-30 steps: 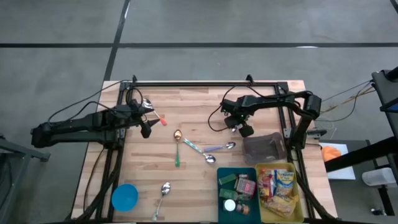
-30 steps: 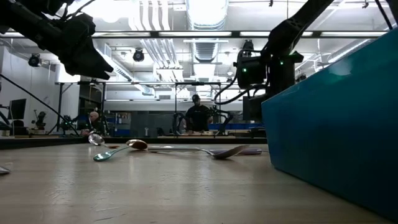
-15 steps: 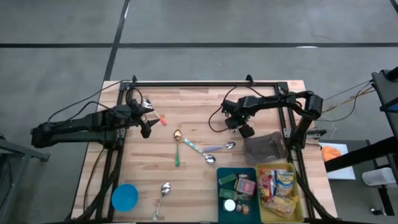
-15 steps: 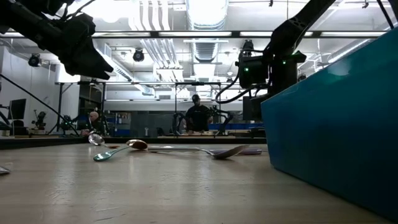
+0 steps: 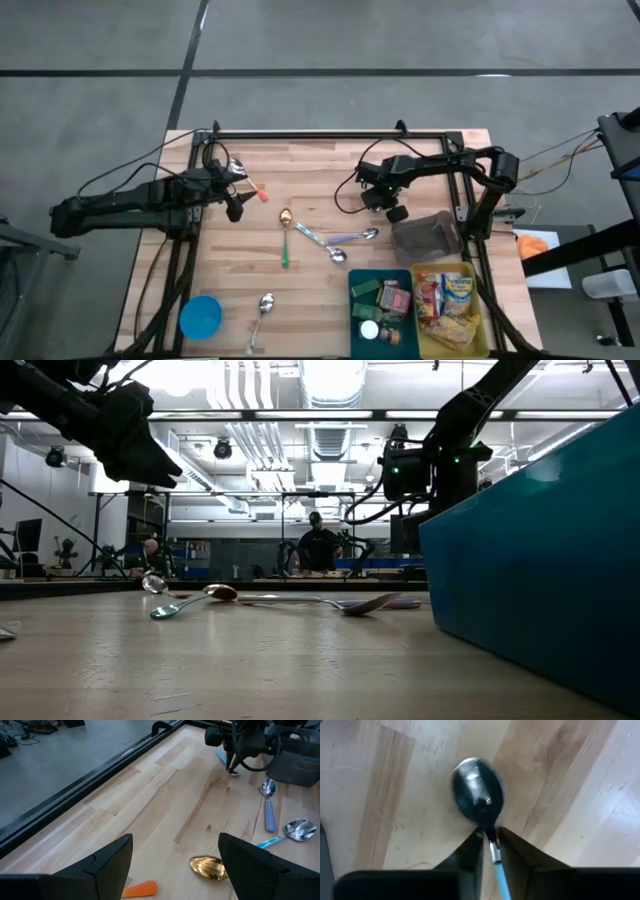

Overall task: Pick & Place Food Item
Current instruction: Put the blue spoon into the black bin

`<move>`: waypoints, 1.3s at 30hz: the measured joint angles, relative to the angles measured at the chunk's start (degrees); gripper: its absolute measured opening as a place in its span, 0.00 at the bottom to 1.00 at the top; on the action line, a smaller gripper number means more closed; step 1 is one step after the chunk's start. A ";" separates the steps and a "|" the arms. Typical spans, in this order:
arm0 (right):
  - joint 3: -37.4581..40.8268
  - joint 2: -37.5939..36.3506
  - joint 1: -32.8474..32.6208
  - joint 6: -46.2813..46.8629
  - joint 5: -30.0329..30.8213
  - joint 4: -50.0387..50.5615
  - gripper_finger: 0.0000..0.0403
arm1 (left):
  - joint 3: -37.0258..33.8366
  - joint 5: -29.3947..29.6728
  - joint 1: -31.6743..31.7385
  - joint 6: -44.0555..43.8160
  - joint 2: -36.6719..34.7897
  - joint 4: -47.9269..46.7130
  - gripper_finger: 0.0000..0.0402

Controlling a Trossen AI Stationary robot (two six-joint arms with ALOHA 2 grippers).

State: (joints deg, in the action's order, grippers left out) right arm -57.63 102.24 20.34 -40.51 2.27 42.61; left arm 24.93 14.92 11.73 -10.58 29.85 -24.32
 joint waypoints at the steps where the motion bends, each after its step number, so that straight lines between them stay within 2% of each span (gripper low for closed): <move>1: 0.00 0.02 0.00 0.02 0.07 -0.13 0.11 | 0.00 0.00 0.00 0.01 0.00 0.00 0.74; 4: 0.00 0.02 0.00 0.05 0.40 -0.35 0.04 | 0.00 0.02 0.01 0.01 0.02 0.00 0.74; 17: 0.07 -1.00 0.02 0.06 0.50 -0.28 0.04 | 0.00 0.01 0.01 0.01 0.01 0.00 0.74; 19: 0.11 -1.91 0.08 0.04 1.95 -0.94 0.04 | 0.00 0.00 0.00 0.01 0.01 0.00 0.74; 27: 0.11 -7.97 0.04 0.31 2.85 -0.19 0.04 | 0.00 0.01 0.01 0.01 0.00 0.00 0.74; 33: 0.11 -14.58 -0.41 4.77 2.42 0.93 0.04 | 0.00 0.00 -0.01 0.01 0.00 0.00 0.74; 39: 0.06 -22.73 -3.98 9.12 1.98 3.61 0.04 | 0.00 0.02 -0.01 0.01 0.00 0.00 0.74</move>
State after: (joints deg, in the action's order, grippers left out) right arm -57.57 79.52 16.36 -31.39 4.25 46.22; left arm 24.93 14.94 11.73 -10.57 29.85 -24.32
